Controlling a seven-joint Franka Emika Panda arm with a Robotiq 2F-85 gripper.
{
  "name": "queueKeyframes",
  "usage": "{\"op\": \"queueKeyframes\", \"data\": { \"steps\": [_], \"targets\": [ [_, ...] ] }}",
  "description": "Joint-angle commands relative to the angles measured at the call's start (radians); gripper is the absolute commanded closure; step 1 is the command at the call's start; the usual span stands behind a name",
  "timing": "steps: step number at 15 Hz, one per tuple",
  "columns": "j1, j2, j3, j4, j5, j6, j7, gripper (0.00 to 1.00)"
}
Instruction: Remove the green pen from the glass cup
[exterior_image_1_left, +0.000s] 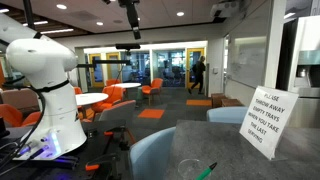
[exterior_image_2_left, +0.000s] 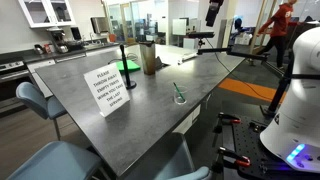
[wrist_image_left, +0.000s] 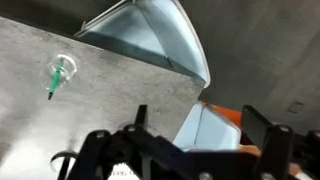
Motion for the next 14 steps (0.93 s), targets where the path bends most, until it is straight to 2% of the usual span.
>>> {"op": "queueKeyframes", "data": {
  "steps": [1, 8, 12, 14],
  "targets": [
    [-0.016, 0.002, 0.010, 0.002, 0.010, -0.003, -0.011, 0.00],
    [-0.016, 0.002, 0.010, 0.002, 0.010, -0.003, -0.011, 0.00],
    [-0.041, 0.029, -0.034, 0.016, -0.022, 0.022, -0.051, 0.00],
    [-0.059, 0.057, -0.082, 0.022, -0.060, 0.065, -0.115, 0.00]
  ]
}}
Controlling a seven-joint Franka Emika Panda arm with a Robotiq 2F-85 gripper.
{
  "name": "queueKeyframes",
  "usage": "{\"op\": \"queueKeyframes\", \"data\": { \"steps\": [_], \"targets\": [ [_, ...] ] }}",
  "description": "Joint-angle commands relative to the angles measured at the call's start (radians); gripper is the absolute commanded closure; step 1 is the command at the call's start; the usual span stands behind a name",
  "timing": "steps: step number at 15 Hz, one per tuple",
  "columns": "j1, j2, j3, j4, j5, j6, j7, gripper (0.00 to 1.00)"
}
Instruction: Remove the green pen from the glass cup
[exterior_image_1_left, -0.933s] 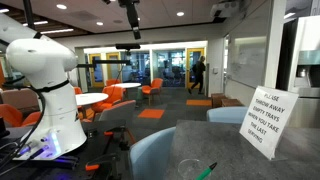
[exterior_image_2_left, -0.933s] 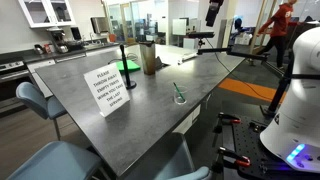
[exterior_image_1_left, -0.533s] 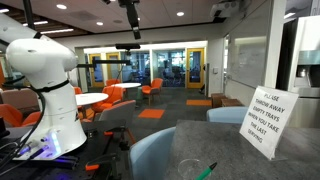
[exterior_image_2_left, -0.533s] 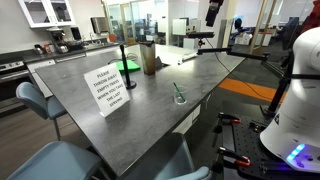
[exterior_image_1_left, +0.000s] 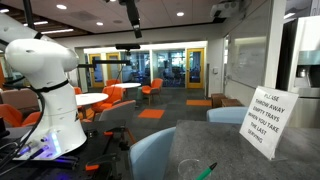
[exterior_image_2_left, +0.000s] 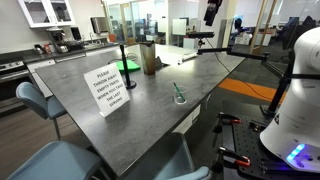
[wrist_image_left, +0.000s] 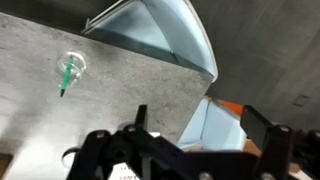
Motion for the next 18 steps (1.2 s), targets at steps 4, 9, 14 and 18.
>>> {"op": "queueKeyframes", "data": {
  "steps": [4, 9, 14, 18],
  "targets": [
    [-0.061, 0.167, -0.143, 0.036, -0.119, 0.150, -0.204, 0.00],
    [-0.080, 0.439, -0.223, 0.055, -0.142, 0.390, -0.265, 0.00],
    [-0.083, 0.685, -0.248, 0.112, -0.083, 0.557, -0.338, 0.00],
    [-0.098, 0.842, -0.232, 0.162, -0.012, 0.604, -0.397, 0.11]
  ]
}}
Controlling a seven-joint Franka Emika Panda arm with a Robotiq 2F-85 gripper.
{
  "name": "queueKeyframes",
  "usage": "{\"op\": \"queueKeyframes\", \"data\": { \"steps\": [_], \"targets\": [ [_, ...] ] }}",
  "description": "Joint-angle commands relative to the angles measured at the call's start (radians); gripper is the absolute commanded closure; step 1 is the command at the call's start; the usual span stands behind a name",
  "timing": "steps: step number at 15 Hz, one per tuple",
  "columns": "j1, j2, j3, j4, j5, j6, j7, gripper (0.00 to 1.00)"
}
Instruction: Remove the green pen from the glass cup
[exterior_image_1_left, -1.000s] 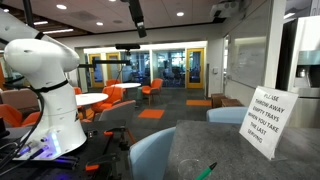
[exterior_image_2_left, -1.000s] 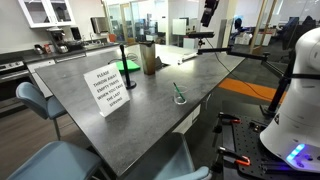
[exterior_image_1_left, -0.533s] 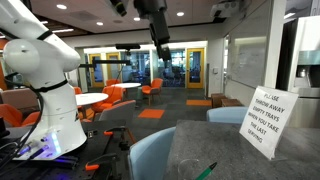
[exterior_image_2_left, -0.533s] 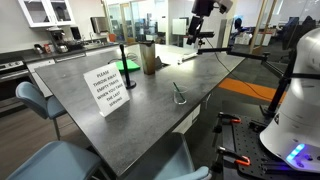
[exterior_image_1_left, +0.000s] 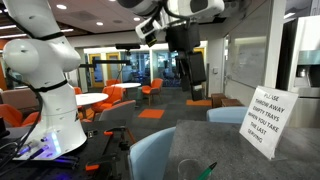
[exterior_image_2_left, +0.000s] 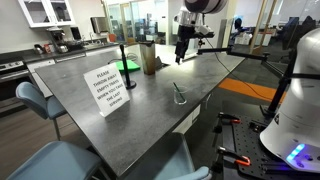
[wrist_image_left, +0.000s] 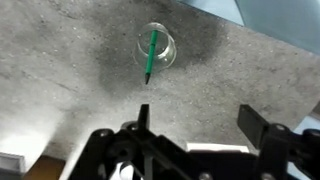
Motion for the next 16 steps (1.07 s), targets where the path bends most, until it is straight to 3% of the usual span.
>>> {"op": "queueKeyframes", "data": {
  "steps": [1, 3, 7, 16],
  "targets": [
    [-0.025, 0.126, 0.025, 0.058, 0.072, 0.020, -0.066, 0.12],
    [-0.045, 0.179, 0.039, 0.070, 0.099, 0.023, -0.081, 0.16],
    [-0.102, 0.255, 0.073, 0.074, 0.089, 0.051, -0.082, 0.00],
    [-0.153, 0.270, 0.110, 0.059, 0.061, 0.055, -0.053, 0.00]
  ]
}}
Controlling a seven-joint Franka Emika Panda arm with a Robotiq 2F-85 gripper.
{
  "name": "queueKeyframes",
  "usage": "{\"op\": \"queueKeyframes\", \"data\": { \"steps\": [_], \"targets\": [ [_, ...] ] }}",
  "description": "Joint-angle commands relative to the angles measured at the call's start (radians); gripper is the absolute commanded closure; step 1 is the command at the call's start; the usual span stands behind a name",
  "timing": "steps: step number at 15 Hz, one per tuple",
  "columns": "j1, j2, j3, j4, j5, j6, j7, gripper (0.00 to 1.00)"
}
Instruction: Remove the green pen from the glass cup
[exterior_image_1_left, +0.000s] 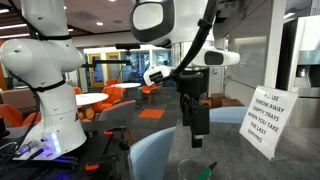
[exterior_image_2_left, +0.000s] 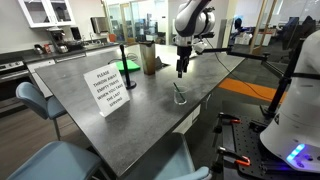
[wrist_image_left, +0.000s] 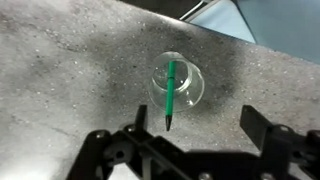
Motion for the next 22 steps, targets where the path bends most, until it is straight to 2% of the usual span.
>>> {"op": "queueKeyframes", "data": {
  "steps": [1, 2, 5, 7, 9, 11, 14, 19, 20, 22],
  "targets": [
    [-0.028, -0.002, 0.028, 0.000, -0.004, -0.001, 0.004, 0.00],
    [-0.028, -0.007, 0.027, -0.017, -0.028, 0.055, 0.019, 0.00],
    [-0.035, -0.002, 0.033, -0.041, -0.025, 0.131, 0.004, 0.00],
    [-0.039, 0.004, 0.041, -0.063, -0.017, 0.170, 0.001, 0.21],
    [-0.039, 0.014, 0.048, -0.082, -0.020, 0.199, 0.015, 0.33],
    [-0.038, 0.034, 0.056, -0.093, -0.014, 0.227, 0.030, 0.35],
    [-0.043, 0.089, 0.074, -0.084, 0.002, 0.266, 0.039, 0.25],
    [-0.066, 0.183, 0.116, -0.052, 0.017, 0.300, 0.080, 0.44],
    [-0.074, 0.196, 0.124, -0.044, 0.019, 0.303, 0.081, 0.52],
    [-0.092, 0.218, 0.141, -0.025, 0.024, 0.305, 0.088, 0.53]
  ]
}}
